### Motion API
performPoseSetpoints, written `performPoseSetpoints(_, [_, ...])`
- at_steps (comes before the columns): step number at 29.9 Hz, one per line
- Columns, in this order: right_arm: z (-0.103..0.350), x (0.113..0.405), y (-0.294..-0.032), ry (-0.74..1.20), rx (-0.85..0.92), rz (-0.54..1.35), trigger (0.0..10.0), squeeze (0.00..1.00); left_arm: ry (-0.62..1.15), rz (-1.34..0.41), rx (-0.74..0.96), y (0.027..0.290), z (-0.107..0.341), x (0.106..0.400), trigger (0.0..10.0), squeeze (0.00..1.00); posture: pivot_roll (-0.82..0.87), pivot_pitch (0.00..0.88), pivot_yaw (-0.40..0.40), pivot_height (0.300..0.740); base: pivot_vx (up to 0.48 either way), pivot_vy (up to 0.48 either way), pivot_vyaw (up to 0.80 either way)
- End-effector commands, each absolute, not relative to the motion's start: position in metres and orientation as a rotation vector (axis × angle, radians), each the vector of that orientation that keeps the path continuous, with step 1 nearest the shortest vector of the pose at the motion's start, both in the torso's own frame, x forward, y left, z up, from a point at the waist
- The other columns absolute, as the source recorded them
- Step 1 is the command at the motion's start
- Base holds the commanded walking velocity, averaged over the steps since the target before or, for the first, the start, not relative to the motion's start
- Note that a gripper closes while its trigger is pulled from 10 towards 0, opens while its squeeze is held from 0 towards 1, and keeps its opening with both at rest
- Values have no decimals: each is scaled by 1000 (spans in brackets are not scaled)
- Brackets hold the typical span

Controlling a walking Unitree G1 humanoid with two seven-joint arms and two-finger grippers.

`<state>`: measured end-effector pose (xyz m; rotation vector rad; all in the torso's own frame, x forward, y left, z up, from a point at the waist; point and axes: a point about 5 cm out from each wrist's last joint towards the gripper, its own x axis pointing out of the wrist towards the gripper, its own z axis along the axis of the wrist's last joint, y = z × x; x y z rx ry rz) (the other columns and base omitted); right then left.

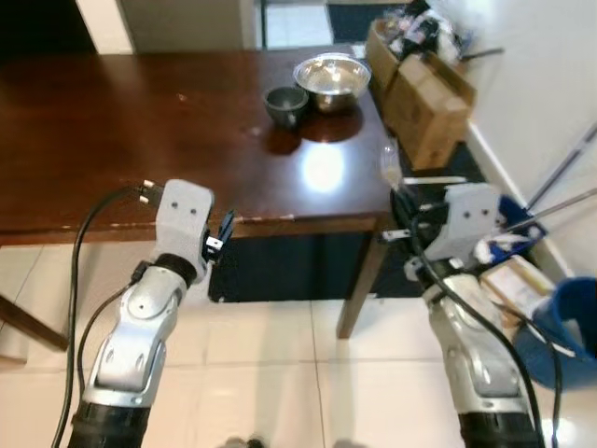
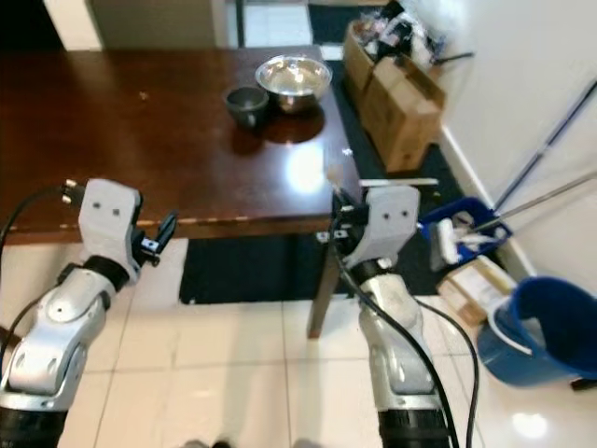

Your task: Setting the table

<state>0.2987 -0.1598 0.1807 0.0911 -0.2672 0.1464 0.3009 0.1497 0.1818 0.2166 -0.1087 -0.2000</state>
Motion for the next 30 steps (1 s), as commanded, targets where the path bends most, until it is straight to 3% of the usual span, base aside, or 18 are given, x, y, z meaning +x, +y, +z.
performPoseSetpoints(1, [181, 298, -156, -257, 151, 166, 10000, 0, -82, -184, 231, 155, 176, 299, 10000, 0, -112, 5, 44, 740, -405, 0, 0])
performPoseSetpoints(11, [187, 297, -154, -278, 276, 199, 10000, 0, -82, -186, 230, 155, 175, 299, 10000, 0, -113, 2, 42, 740, -400, 0, 0])
performPoseSetpoints(23, [189, 297, -155, -279, 309, 218, 10000, 0, -81, -190, 230, 153, 174, 299, 10000, 0, -118, 0, 38, 740, -376, 0, 0])
performPoseSetpoints(30, [190, 297, -156, -272, 326, 216, 10000, 0, -90, -211, 186, 149, 176, 300, 10000, 0, -118, 0, 38, 740, 0, 0, 0])
